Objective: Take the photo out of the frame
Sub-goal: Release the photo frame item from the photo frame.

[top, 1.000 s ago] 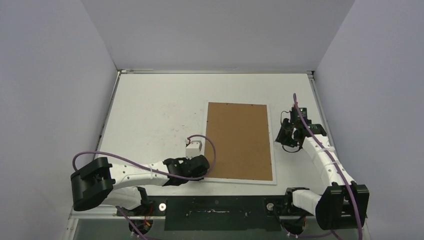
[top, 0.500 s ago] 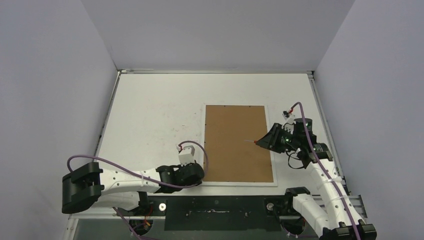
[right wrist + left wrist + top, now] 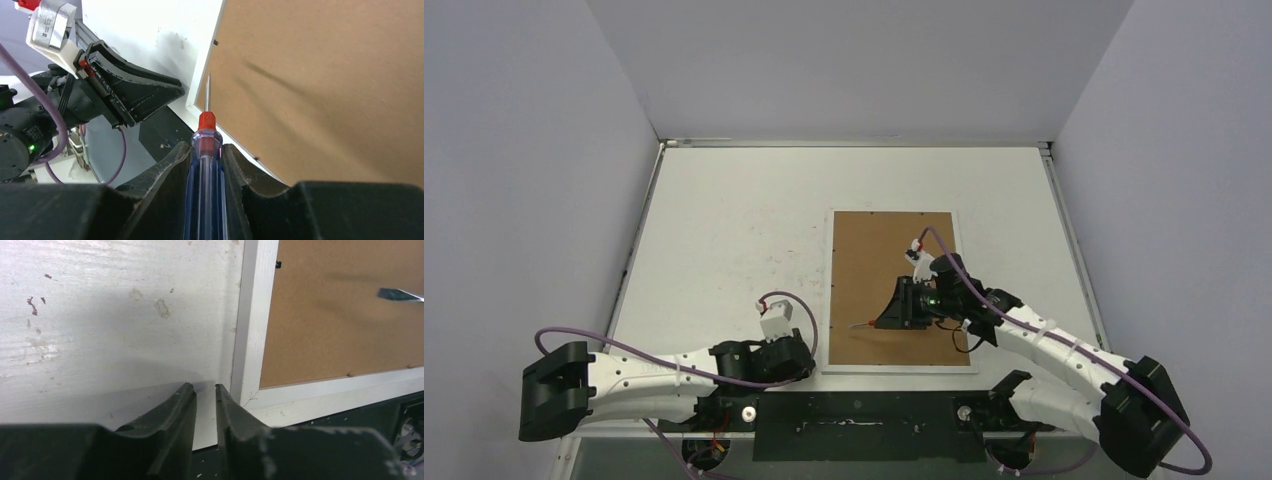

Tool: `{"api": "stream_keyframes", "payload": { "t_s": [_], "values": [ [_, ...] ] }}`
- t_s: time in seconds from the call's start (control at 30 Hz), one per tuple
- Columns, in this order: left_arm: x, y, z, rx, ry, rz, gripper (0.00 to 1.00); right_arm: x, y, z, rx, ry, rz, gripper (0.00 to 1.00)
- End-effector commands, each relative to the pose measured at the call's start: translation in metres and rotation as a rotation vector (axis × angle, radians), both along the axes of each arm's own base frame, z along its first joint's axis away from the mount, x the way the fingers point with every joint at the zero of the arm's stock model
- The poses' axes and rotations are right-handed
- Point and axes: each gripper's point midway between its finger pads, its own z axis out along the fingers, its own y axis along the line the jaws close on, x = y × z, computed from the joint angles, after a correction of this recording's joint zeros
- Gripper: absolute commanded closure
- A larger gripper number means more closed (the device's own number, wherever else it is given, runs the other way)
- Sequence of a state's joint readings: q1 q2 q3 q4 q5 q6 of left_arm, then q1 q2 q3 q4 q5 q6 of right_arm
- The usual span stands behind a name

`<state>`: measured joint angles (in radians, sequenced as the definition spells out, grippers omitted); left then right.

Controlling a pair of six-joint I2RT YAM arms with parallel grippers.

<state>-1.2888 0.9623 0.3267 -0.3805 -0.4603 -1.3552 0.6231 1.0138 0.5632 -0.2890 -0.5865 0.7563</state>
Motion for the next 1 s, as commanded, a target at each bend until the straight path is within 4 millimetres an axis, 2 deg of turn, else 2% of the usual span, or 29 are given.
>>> {"api": "stream_keyframes", "payload": {
  "t_s": [0.0,0.07,0.2,0.47,0.67,0.83,0.97],
  "values": [
    [-0.003,0.016,-0.004,0.100,-0.014,-0.058,0.72,0.027,0.027,0.007,0.078,-0.102,-0.029,1.00],
    [0.000,0.005,0.007,0.065,-0.046,-0.084,0.62,0.028,0.030,-0.003,0.067,-0.082,-0.021,1.00],
    [0.004,-0.004,0.018,0.010,-0.076,-0.091,0.55,0.031,0.043,-0.006,0.096,-0.086,0.027,1.00],
    [0.006,-0.010,0.029,-0.092,-0.108,-0.086,0.53,0.027,0.043,-0.025,0.030,-0.084,0.123,1.00],
    [0.006,-0.011,0.024,-0.115,-0.110,-0.095,0.50,0.027,0.044,-0.040,0.001,-0.049,0.148,1.00],
    [0.005,-0.010,0.017,-0.067,-0.093,-0.099,0.48,0.028,0.044,-0.040,0.003,-0.040,0.135,1.00],
    [0.007,-0.018,0.020,-0.078,-0.099,-0.102,0.47,0.028,0.043,-0.037,0.005,-0.041,0.126,1.00]
  ]
}}
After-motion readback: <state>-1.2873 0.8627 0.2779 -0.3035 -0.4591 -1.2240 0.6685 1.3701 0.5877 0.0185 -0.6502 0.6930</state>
